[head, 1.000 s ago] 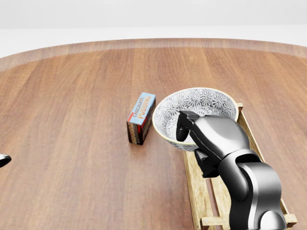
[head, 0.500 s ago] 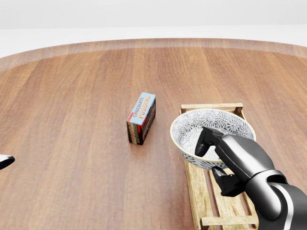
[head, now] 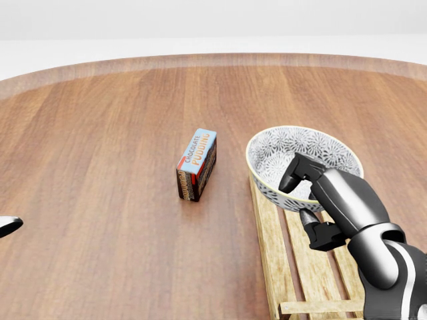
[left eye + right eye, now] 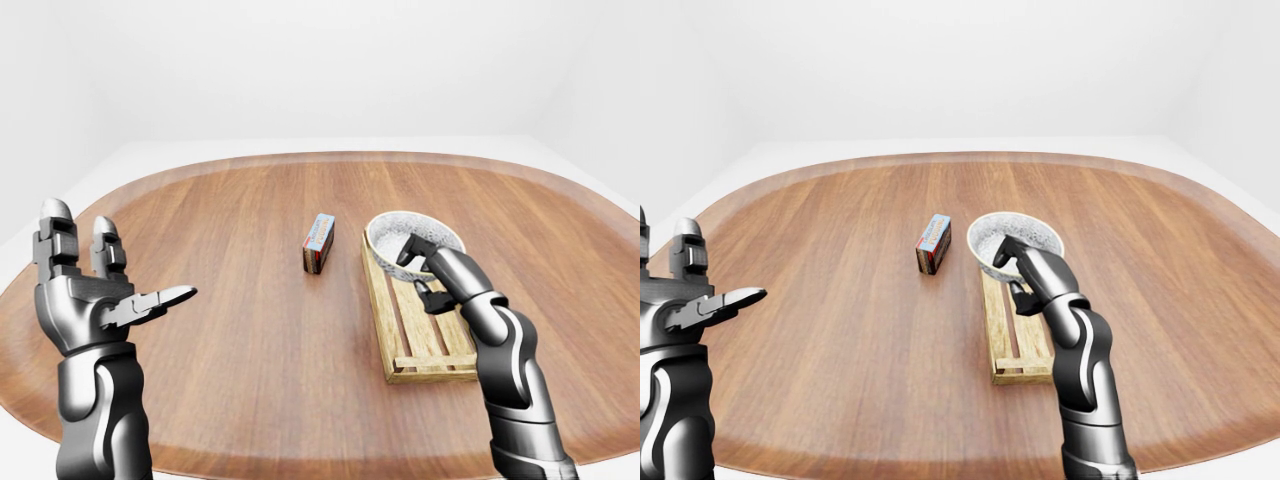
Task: Pick up the bowl on the left and put it in the tray.
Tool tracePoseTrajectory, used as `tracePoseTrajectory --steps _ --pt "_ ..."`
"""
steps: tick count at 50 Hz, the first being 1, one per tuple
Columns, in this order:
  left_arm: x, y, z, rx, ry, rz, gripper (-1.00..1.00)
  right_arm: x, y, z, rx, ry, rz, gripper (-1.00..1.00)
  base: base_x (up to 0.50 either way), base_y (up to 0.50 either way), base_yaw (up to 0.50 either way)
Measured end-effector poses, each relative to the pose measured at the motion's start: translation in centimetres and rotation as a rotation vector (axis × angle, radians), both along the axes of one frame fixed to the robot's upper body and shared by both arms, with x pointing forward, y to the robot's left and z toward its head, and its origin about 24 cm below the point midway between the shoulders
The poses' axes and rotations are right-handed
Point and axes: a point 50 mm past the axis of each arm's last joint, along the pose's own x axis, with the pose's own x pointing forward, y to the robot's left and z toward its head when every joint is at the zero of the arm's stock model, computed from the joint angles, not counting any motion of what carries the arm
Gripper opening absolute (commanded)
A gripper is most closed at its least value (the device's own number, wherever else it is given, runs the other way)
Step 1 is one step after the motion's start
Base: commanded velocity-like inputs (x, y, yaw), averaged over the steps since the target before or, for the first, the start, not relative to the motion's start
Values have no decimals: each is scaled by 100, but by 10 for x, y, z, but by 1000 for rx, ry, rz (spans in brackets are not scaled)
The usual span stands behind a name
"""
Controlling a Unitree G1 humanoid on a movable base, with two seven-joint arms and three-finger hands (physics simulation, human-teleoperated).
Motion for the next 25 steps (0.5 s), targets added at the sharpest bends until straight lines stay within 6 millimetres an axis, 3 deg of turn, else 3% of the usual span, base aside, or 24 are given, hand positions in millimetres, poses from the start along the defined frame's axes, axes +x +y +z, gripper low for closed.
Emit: tracePoseTrajectory --steps 14,25 --pt "0 0 0 1 0 1 100 24 -1 0 21 -30 -22 -100 0 0 0" --pt "-1 0 0 1 0 0 100 31 -7 2 67 -57 -47 -100 0 0 0"
